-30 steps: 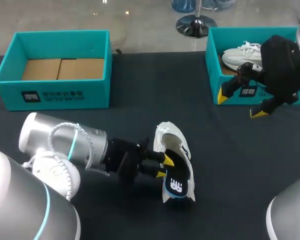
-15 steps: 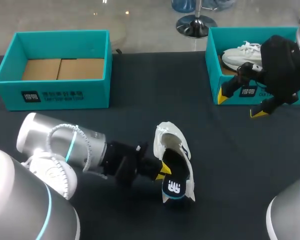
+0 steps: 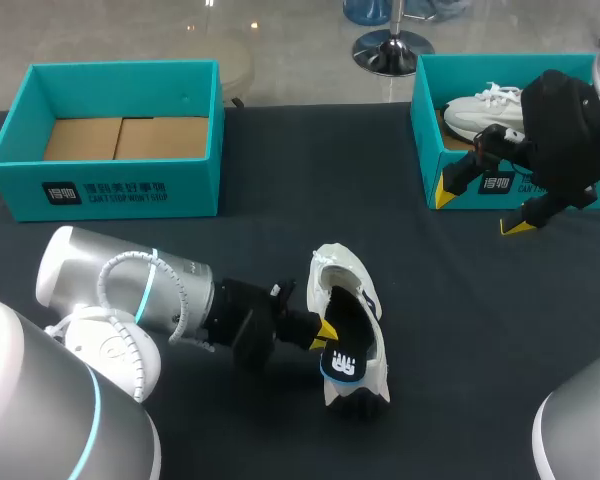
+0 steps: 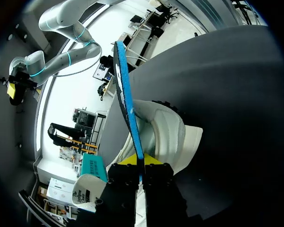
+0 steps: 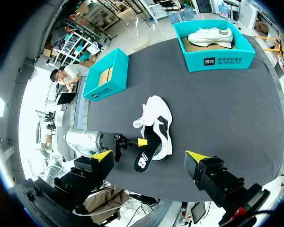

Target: Take the shoe out of the shoebox, open the shoe tongue, remove and reinsert the insole, then place the shoe into the shoebox

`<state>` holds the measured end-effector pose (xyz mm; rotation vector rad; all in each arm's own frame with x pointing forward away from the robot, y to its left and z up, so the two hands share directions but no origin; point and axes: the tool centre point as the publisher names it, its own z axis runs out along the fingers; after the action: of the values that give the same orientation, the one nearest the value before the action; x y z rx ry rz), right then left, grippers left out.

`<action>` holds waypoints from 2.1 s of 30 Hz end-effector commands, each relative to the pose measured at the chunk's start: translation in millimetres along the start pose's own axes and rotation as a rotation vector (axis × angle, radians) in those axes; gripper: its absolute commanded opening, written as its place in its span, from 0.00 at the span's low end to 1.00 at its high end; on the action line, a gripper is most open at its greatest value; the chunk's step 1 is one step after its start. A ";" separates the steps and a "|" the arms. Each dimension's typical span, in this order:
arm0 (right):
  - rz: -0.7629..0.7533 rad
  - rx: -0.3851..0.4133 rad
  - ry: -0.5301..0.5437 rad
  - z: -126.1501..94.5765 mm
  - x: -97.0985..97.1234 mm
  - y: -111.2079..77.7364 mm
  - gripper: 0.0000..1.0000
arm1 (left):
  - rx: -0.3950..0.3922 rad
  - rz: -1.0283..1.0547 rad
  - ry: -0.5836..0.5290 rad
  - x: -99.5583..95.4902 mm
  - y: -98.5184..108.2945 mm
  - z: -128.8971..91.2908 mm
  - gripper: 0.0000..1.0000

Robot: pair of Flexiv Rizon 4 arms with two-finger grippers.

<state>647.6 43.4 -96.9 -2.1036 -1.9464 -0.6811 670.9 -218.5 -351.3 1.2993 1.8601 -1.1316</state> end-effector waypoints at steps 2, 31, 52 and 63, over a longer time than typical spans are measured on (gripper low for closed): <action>0.000 0.007 -0.003 1.5 2.0 3.5 1.00 | -0.029 0.017 -0.005 -3.8 4.6 6.4 0.00; 0.000 0.007 -0.003 1.5 2.0 3.5 1.00 | 0.002 0.032 -0.024 -2.6 -25.8 -7.7 0.24; 0.000 0.007 -0.003 1.5 2.0 3.5 1.00 | -0.046 0.076 0.008 -3.7 -3.6 1.8 0.00; 0.000 0.007 -0.003 1.5 2.0 3.5 1.00 | -0.095 0.082 0.012 -3.7 6.2 3.2 0.05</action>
<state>647.6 43.4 -96.9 -2.1037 -1.9464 -0.6810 678.9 -217.8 -350.0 1.3219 1.8309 -0.9883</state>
